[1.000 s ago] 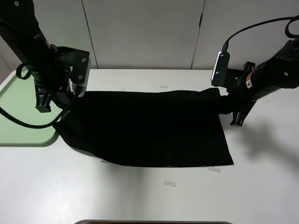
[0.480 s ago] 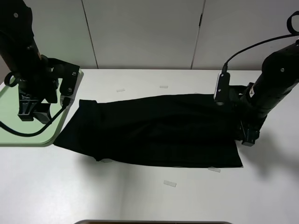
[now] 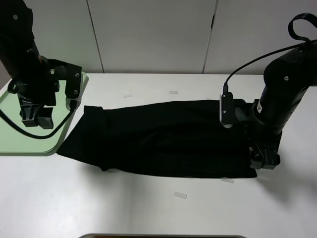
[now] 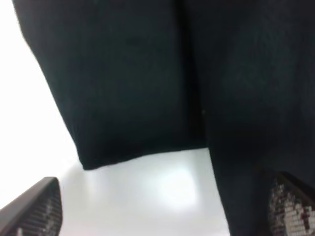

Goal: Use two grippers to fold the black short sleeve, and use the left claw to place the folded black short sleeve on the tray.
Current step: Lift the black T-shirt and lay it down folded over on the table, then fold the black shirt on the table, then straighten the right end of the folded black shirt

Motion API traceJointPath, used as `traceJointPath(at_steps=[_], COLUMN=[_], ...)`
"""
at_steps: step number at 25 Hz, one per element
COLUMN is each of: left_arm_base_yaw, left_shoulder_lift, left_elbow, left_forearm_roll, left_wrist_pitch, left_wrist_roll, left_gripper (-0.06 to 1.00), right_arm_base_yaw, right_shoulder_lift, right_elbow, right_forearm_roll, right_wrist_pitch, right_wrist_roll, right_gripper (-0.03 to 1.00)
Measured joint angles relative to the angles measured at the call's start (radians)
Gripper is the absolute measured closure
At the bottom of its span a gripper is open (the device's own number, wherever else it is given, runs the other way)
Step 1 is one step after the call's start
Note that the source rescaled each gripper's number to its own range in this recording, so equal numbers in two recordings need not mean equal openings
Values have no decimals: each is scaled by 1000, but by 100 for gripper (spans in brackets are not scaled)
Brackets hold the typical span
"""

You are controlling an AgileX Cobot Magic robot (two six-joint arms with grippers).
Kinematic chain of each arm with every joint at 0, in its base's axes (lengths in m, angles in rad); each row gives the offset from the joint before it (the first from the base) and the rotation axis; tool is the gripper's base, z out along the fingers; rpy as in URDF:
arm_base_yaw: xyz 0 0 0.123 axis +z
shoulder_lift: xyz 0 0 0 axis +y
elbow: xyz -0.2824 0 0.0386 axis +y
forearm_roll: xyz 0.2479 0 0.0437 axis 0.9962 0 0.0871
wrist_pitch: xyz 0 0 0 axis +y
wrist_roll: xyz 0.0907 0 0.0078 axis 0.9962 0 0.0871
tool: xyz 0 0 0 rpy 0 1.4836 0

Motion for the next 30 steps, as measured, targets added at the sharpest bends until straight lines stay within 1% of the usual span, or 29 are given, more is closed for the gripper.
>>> traceJointPath(at_steps=[1,2,5,6,8,10,12,14,15,17,18,20,23,27,30], left_arm_base_yaw=[0,0,0,0,0,0,0,0,0,0,0,0,0,0,0], left_shoulder_lift=[-9,-9,-64,-122,-196,-271,-347,-415,-450,-514,-542,-618,-726,-872,-983], left_elbow=[0,0,0,0,0,0,0,0,0,0,0,0,0,1,19], left_forearm_roll=[0,0,-1,-2,-7,-26,-55,-85,-104,-138,-155,-195,-246,-304,-366], left_wrist_pitch=[-25,-25,-139,-220,-294,-335,-353,-356,-358,-363,-363,-356,-301,-135,-15], left_wrist_roll=[-31,-31,-153,-260,-372,-448,-484,-493,-495,-497,-497,-497,-497,-507,-516], left_gripper=[31,31,31,31,31,31,31,26,21,7,3,-2,-5,-5,-5], right_arm_base_yaw=[0,0,0,0,0,0,0,0,0,0,0,0,0,0,0], right_shoulder_lift=[-2,-6,-25,-39,-83,-122,-170,-220,-245,-291,-310,-351,-438,-522,-571], right_elbow=[0,0,0,0,0,1,1,1,1,1,1,1,1,1,1], right_forearm_roll=[-8,-16,-25,-27,-29,-30,-29,-28,-28,-28,-28,-28,-27,-26,-18], right_wrist_pitch=[2,-3,-24,-48,-103,-148,-190,-229,-246,-268,-280,-296,-310,-310,-310], right_wrist_roll=[0,0,1,4,15,19,24,33,38,43,48,62,108,154,236], right_gripper=[6,6,6,6,6,6,6,6,6,6,6,6,5,5,5])
